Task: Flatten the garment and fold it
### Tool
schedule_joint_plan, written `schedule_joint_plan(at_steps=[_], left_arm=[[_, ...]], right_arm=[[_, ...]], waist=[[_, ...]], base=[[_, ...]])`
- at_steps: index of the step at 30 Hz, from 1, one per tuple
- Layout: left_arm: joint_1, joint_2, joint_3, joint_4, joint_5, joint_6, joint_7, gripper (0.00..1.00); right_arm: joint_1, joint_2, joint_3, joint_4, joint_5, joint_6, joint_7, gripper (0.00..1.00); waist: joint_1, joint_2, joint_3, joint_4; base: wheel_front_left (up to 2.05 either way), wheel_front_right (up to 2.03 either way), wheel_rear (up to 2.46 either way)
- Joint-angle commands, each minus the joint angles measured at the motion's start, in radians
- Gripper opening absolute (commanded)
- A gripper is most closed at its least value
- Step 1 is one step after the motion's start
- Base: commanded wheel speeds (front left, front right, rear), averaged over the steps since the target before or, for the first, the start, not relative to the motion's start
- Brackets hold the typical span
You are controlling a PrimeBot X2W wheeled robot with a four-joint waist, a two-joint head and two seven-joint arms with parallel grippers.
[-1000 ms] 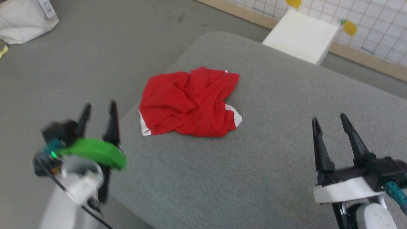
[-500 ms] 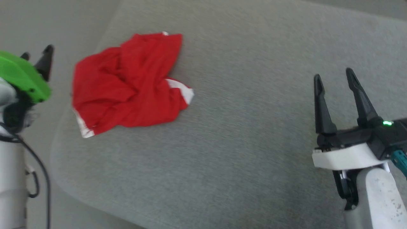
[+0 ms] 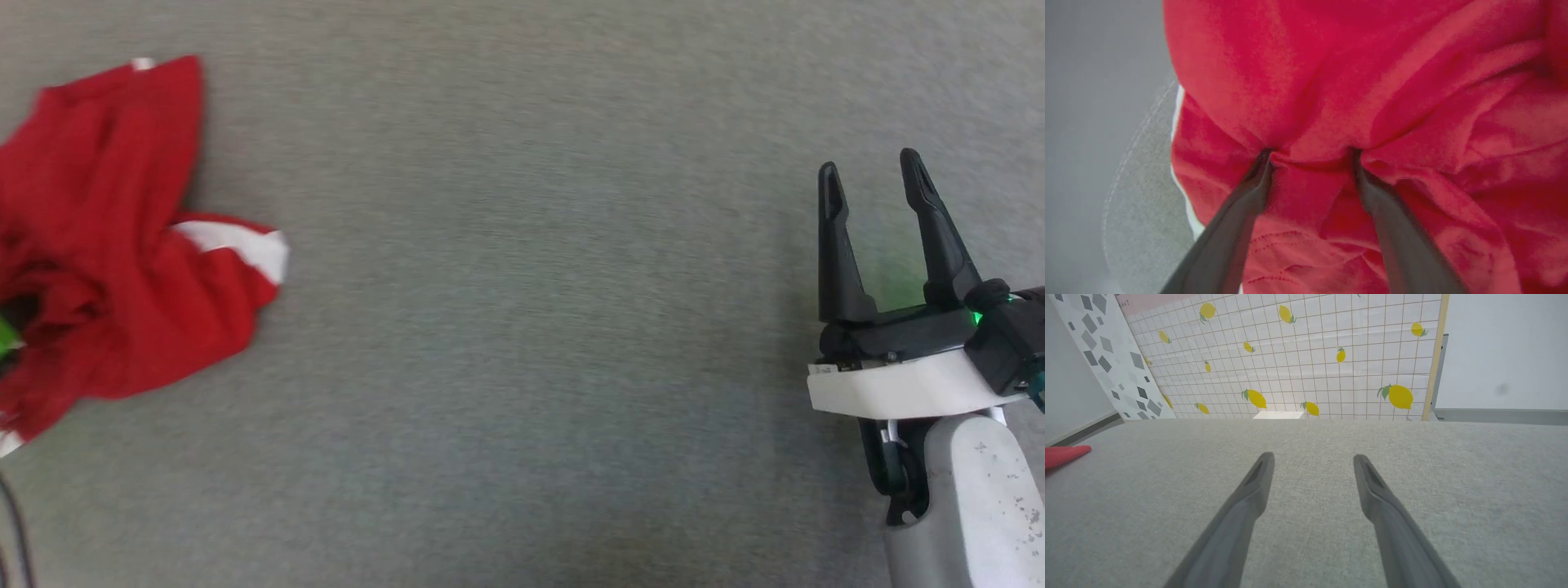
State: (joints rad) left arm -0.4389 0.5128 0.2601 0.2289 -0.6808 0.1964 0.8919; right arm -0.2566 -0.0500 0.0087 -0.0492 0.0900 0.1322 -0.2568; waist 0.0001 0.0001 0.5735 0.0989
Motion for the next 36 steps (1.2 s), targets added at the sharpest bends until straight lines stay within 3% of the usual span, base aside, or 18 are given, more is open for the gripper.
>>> schedule_joint_plan(at_steps=[1,4,5,6,7,10,13,17,21,28,36], left_arm=[[0.028,0.000,-0.002,-0.001,-0.012,0.010,0.012,1.00],[0.053,0.001,-0.003,-0.019,-0.014,0.019,0.032,1.00],[0.059,0.004,-0.006,-0.028,-0.012,0.016,0.035,0.87],[0.064,0.008,-0.008,-0.036,-0.007,0.011,0.029,0.39],[0.067,0.017,-0.011,-0.049,0.007,0.001,0.003,0.00],[0.058,0.036,-0.008,-0.075,0.065,-0.028,-0.136,0.00],[0.028,0.045,-0.007,-0.084,0.140,-0.058,-0.354,0.00],[-0.027,0.019,-0.022,-0.086,0.208,-0.086,-0.626,0.00],[-0.085,-0.010,-0.056,-0.083,0.237,-0.137,-0.829,0.00],[-0.199,-0.079,-0.179,-0.105,0.283,-0.196,-0.988,0.00],[-0.282,-0.233,-0.360,-0.123,0.280,-0.241,-0.990,0.00]], right_arm=[[0.001,0.000,0.000,0.001,0.008,-0.002,-0.005,1.00],[0.000,0.000,0.001,0.006,0.007,-0.002,-0.005,1.00],[0.000,0.000,0.001,0.006,0.007,-0.002,-0.005,1.00],[0.000,0.000,0.001,0.007,0.008,-0.002,-0.005,1.00],[0.003,0.000,0.001,0.010,0.009,-0.002,-0.005,1.00],[0.017,0.000,-0.002,0.017,0.013,-0.002,-0.005,1.00],[0.044,0.000,-0.011,0.026,0.017,-0.002,-0.005,1.00],[0.093,0.000,-0.031,0.034,0.022,-0.002,-0.005,1.00],[0.148,0.000,-0.056,0.038,0.025,-0.002,-0.005,1.00],[0.227,0.000,-0.071,0.041,0.025,-0.002,-0.005,1.00],[0.281,0.000,-0.064,0.034,0.014,-0.002,-0.005,1.00]], waist=[[-0.0001,-0.0001,0.069,-0.085],[-0.0001,-0.0001,0.050,-0.082],[-0.0001,-0.0001,0.039,-0.078],[-0.0001,-0.0001,0.028,-0.076],[-0.0001,-0.0001,0.010,-0.072],[-0.0001,-0.0001,-0.049,-0.061],[-0.0001,-0.0001,-0.125,-0.050],[-0.0001,-0.0001,-0.237,-0.043],[-0.0001,-0.0001,-0.345,-0.042],[-0.0001,-0.0001,-0.490,-0.068],[-0.0001,-0.0001,-0.564,-0.160]], base=[[0.00,0.00,0.00],[0.00,0.00,0.00],[0.00,0.00,0.00],[0.00,0.00,0.00],[0.00,0.00,0.00],[0.00,0.00,0.00],[0.00,0.00,0.00],[0.00,0.00,0.00],[0.00,0.00,0.00],[0.00,0.00,0.00],[0.00,0.00,0.00]])
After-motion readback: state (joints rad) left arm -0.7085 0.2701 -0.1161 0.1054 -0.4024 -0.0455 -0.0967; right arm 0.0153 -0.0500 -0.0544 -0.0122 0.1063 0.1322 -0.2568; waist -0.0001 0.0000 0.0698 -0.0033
